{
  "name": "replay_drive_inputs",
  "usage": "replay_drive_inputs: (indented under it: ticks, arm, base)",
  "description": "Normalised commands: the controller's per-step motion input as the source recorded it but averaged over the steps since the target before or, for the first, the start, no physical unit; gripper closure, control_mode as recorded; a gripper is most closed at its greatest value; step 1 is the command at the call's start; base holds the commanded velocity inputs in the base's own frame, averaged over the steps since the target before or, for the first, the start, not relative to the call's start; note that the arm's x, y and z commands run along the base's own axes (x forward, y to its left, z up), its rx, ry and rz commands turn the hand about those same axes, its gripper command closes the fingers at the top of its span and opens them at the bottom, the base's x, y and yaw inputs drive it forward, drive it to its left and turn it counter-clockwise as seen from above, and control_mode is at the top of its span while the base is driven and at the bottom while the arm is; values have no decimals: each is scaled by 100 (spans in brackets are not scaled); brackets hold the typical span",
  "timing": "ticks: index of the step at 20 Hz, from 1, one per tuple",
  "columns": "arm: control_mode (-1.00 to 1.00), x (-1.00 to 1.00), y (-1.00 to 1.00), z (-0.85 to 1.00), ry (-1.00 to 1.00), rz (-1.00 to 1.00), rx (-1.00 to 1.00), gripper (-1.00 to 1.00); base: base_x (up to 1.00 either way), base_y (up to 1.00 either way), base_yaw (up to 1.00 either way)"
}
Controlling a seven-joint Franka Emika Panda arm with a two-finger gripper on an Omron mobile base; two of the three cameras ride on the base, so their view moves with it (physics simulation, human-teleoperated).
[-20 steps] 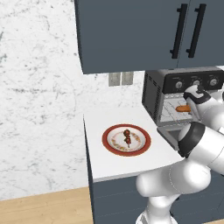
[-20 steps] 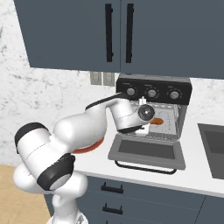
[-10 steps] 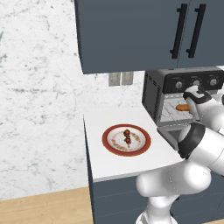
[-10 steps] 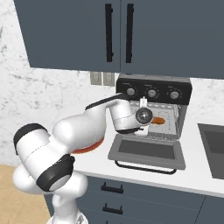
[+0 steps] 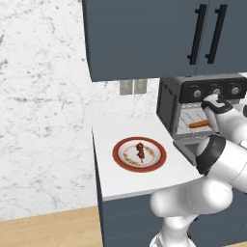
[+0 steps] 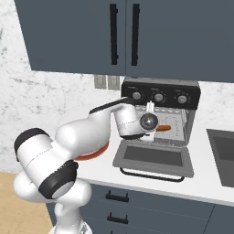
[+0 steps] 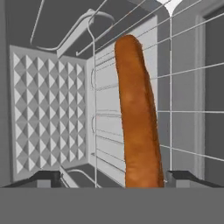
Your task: Pick up the kebab skewer and baguette bread, and place them inside the toaster oven. Close the toaster oven door and start by setting the timer.
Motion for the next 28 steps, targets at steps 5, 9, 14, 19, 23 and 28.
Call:
replay_drive_inputs:
  ticks: [5,9,14,19,23,28]
  arm:
    - [-100,-24,-1,-3,0,-1,0,-100]
    - [-100,-25,0,2,0,0,0,-100]
    - [-100,-4,1,38,0,0,-2,-100]
    - [-100,-25,0,44,1,0,-6,-100]
    - [-100,-78,25,14,1,1,-13,-100]
    - [-100,-88,95,8,0,18,-29,-100]
  base:
    - [0,0,0]
    - [0,0,0]
    - [0,0,0]
    - [0,0,0]
    - [0,0,0]
    - [0,0,0]
